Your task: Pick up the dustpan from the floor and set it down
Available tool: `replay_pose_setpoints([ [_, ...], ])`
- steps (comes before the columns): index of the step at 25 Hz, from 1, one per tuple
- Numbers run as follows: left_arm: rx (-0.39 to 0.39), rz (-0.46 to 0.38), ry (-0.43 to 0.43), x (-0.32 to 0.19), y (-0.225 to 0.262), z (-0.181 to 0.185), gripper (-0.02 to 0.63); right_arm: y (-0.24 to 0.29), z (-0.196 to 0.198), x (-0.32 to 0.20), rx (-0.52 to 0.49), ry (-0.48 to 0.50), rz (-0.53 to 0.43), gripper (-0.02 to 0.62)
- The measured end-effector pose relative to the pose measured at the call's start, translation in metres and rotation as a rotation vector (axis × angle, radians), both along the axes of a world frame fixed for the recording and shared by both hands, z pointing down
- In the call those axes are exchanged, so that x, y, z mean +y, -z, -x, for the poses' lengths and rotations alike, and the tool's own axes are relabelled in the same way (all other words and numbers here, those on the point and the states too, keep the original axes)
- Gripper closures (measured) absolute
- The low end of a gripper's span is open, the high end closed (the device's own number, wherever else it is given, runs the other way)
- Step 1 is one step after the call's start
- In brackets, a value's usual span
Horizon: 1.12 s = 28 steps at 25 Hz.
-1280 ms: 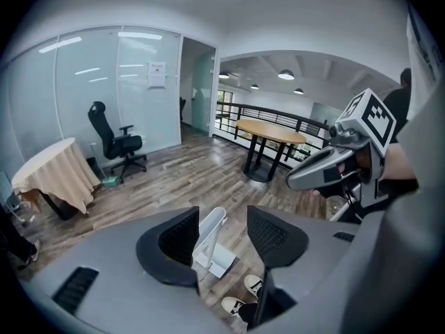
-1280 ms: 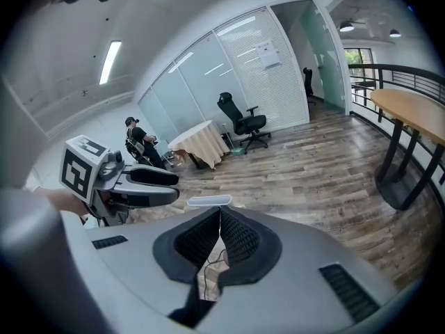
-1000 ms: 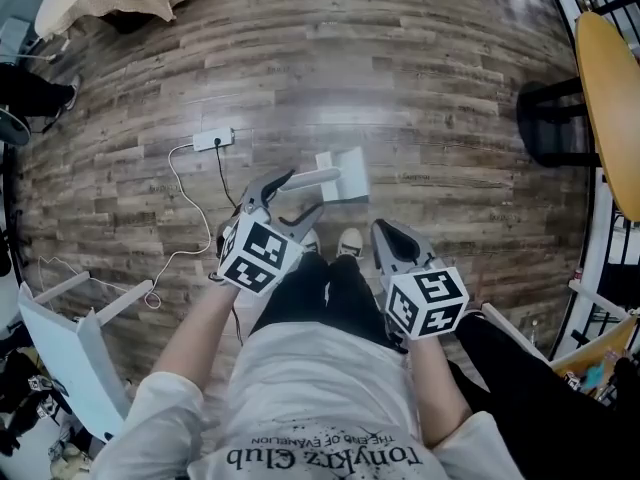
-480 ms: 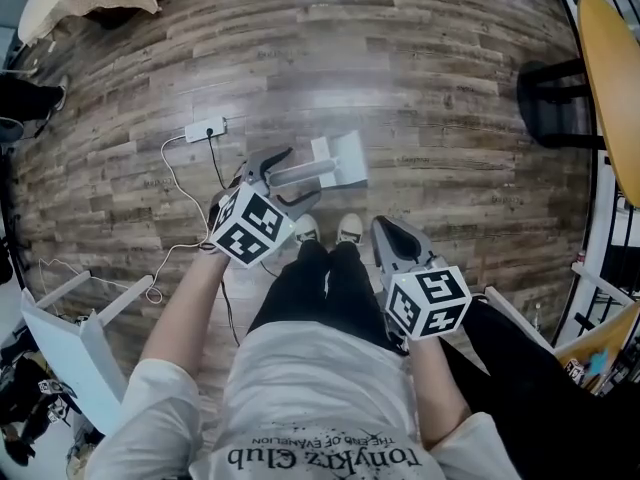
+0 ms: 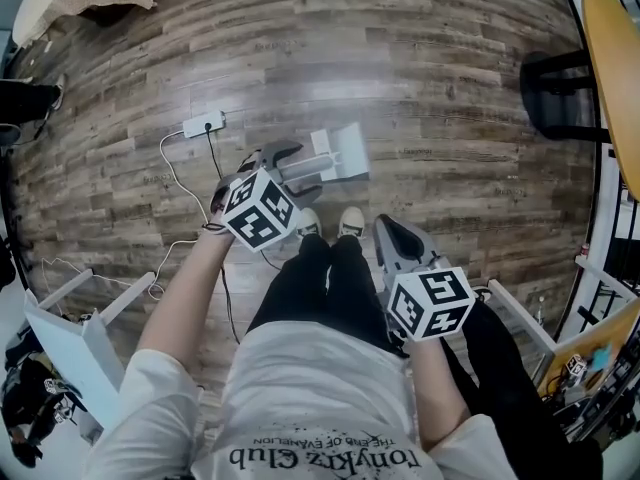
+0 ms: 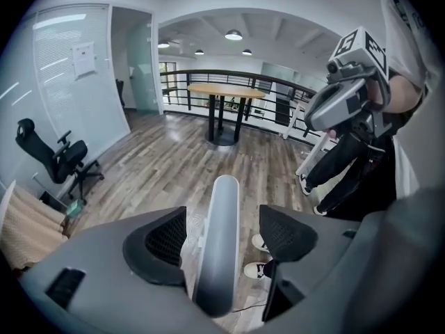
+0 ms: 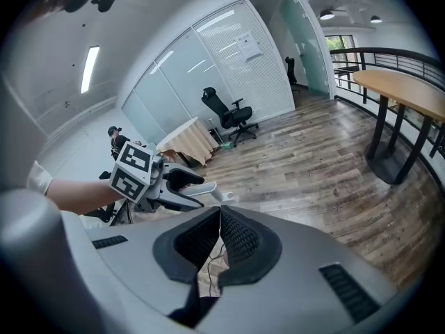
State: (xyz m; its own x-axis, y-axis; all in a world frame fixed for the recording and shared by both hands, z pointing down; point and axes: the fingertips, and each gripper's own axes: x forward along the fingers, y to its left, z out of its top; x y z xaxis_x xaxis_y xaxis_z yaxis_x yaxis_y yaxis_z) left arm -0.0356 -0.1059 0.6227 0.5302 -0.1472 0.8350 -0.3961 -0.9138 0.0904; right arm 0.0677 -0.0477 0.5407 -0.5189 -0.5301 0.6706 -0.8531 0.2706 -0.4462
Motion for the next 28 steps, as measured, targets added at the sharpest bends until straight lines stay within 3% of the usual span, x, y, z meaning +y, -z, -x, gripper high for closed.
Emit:
replay_pose_setpoints([
  [11, -0.023, 0.045, -0.04, -0.003, -0.02, -0.007, 0.27, -0.01, -0.006, 0.002, -0.007, -0.015, 0.022, 0.569],
  [22, -0.034, 0.035, -0.043, -0.004, -0.024, -0.006, 0.468, -0.013, -0.01, 0.003, -0.006, -0.027, 0.028, 0.569],
  [28, -0.035, 0.04, -0.06, -0.002, -0.023, -0.007, 0.494, -0.012, -0.01, 0.001, -0.005, -0.024, 0.026, 0.569],
])
